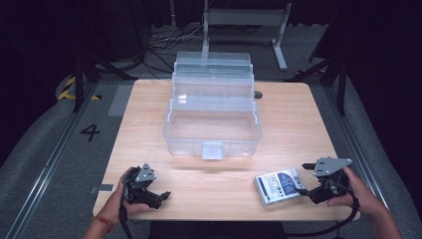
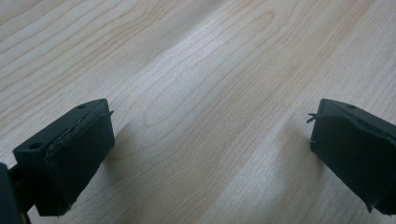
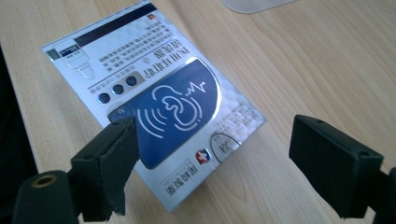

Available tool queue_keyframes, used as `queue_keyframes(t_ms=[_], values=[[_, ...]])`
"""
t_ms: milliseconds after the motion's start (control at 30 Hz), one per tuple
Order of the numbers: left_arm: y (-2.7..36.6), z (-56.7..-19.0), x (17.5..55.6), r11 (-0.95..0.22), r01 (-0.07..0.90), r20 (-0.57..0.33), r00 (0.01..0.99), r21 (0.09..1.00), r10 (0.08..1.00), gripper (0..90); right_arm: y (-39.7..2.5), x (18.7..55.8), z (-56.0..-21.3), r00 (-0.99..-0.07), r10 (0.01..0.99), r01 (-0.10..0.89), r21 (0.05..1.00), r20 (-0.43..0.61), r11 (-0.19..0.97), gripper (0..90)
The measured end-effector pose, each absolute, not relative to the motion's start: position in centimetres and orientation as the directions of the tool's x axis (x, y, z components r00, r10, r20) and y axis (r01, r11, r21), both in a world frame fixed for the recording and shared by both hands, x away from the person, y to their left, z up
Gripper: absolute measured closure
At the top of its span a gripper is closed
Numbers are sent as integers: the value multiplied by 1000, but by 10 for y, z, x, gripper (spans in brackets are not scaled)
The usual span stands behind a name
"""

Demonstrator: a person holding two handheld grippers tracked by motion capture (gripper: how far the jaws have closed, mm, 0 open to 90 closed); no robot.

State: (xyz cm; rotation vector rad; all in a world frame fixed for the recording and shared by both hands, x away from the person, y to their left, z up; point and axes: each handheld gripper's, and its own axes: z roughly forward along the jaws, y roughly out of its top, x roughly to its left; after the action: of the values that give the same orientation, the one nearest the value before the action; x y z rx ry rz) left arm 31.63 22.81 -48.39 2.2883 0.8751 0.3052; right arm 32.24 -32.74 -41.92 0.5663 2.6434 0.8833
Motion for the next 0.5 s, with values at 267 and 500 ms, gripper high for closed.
queue_keyframes(t_ms=[267,500], values=[[228,-484,316,-562,505,-11,750,655,661,2,-297,337,-421,-934,327,207,528,-146,824,166],[228,-484,316,-562,505,-11,750,655,661,2,-277,349,-424,-967,245,184,463,-74,867,156]])
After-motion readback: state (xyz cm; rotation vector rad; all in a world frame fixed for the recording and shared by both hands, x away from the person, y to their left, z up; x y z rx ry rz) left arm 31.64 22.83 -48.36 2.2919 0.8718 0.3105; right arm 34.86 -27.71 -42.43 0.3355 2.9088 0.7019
